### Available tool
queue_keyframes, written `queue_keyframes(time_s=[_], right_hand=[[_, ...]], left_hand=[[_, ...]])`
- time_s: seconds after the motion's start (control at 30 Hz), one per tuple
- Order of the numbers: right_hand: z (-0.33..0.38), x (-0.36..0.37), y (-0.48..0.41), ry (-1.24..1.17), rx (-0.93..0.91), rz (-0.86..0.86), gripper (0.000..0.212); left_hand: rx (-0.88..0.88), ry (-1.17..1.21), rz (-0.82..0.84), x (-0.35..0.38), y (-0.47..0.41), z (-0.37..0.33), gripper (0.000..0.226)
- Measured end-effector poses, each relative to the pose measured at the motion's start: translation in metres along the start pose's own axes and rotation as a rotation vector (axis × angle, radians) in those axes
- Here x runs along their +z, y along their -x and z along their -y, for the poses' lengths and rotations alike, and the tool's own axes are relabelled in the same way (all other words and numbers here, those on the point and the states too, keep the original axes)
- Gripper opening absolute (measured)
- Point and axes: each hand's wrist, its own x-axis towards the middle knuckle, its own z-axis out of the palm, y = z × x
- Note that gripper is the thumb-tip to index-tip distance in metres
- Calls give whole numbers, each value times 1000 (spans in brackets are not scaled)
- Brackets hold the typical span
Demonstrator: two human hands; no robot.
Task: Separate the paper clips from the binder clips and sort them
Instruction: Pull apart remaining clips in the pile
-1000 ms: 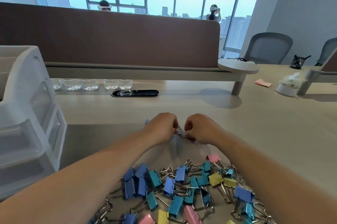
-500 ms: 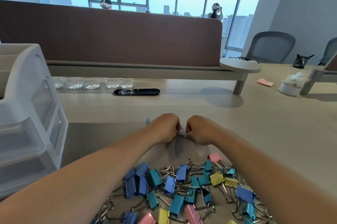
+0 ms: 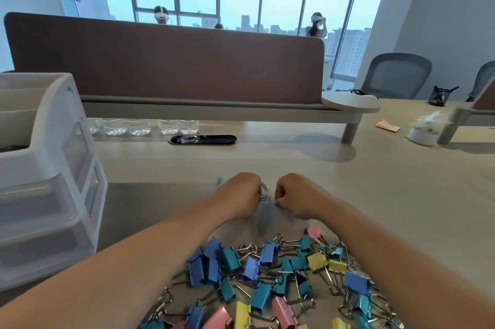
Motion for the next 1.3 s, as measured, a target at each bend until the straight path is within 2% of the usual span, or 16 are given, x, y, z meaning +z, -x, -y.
queue_keyframes(time_s=[0.17,0.27,0.57,0.8,0.97,1.17,1.3], right_hand=[[14,-10,9,-72,1,7,17],[35,-23,20,-122,-32,44,12],[140,-67,54,-95,-269,-6,17],[230,-106,66,-136,-423,-49,13],[294,-109,57,-138,-488,-101,11],[342,-93,37,-7,-521,-164,14],[354,-86,32,127,-553,-184,17]], left_hand=[[-37,91,-52,-22,26,7,18],[-67,109,-84,-44,50,12,17],[-141,40,-273,-130,138,31,27],[-187,-19,-440,-210,203,55,11],[-300,-111,-461,-247,233,80,15],[-380,-128,-355,-264,240,109,29],[-372,-238,-343,-264,237,123,21]])
